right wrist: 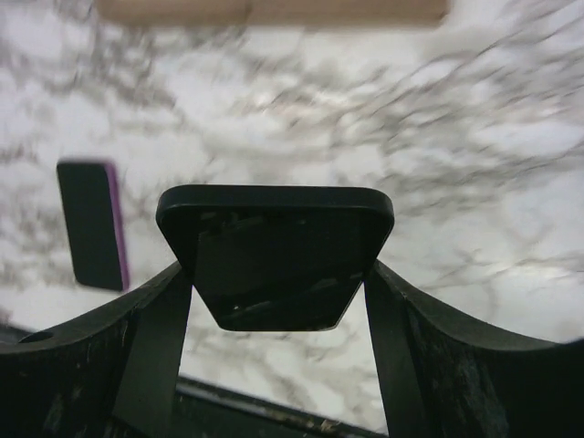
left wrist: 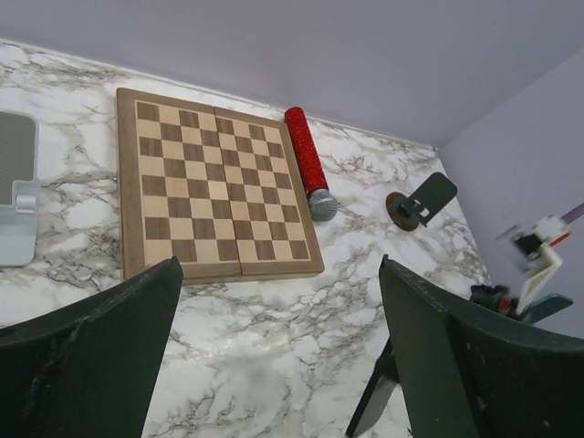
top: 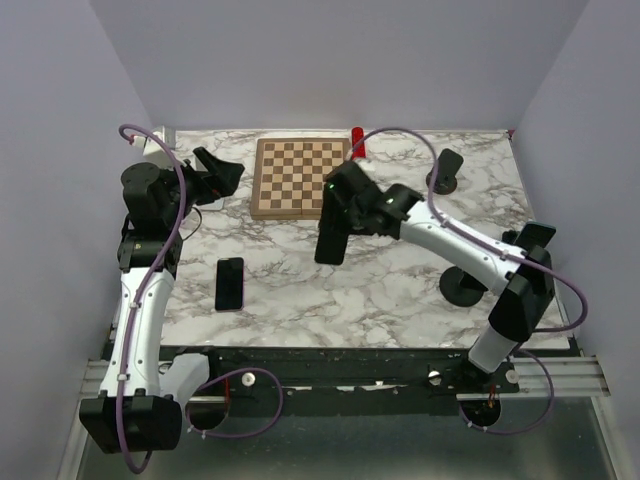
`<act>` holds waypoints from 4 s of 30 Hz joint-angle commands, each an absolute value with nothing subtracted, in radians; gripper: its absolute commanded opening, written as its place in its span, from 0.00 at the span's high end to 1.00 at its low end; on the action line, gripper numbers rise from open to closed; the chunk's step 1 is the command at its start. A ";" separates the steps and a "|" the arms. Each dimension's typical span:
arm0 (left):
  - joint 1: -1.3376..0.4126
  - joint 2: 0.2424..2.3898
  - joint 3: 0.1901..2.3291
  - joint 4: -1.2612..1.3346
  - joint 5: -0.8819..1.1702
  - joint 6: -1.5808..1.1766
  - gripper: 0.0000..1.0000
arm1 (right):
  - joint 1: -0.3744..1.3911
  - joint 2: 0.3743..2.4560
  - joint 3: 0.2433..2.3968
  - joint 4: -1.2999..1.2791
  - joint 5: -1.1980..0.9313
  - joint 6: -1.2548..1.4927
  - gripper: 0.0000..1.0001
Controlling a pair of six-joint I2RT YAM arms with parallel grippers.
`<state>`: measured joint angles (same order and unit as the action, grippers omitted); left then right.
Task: Remove the phone from the phone stand
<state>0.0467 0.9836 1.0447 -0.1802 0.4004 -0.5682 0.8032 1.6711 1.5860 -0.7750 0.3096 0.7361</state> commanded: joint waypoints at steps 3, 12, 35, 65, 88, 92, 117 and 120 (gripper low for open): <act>0.049 0.955 1.036 -0.171 0.386 -0.559 0.03 | 0.998 1.817 1.565 -0.647 0.149 0.937 0.99; 0.022 0.937 1.038 -0.183 0.359 -0.531 0.03 | 1.046 2.021 1.627 -0.565 0.021 0.992 0.99; 0.018 0.939 1.039 -0.178 0.374 -0.529 0.04 | 1.065 2.380 1.935 -0.596 0.111 0.980 0.98; -0.033 0.904 1.036 -0.192 0.327 -0.506 0.03 | 1.068 2.072 1.912 -0.750 0.401 0.798 0.06; -0.069 0.901 1.032 -0.189 0.325 -0.502 0.03 | 0.452 1.264 1.409 -0.862 0.827 0.655 0.03; -0.082 0.903 1.033 -0.193 0.318 -0.494 0.03 | 0.212 1.308 1.384 -0.844 0.691 0.632 0.05; -0.196 0.962 1.017 -0.169 0.355 -0.532 0.02 | -0.219 1.280 1.064 -0.523 0.448 0.261 0.00; -0.217 0.973 1.018 -0.169 0.360 -0.532 0.02 | -0.220 1.251 1.050 -0.507 0.399 0.184 0.00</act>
<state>-0.1886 0.9604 1.0283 -0.1814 0.3481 -0.5251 -0.2134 1.3025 1.0760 -0.5663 0.4755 0.3431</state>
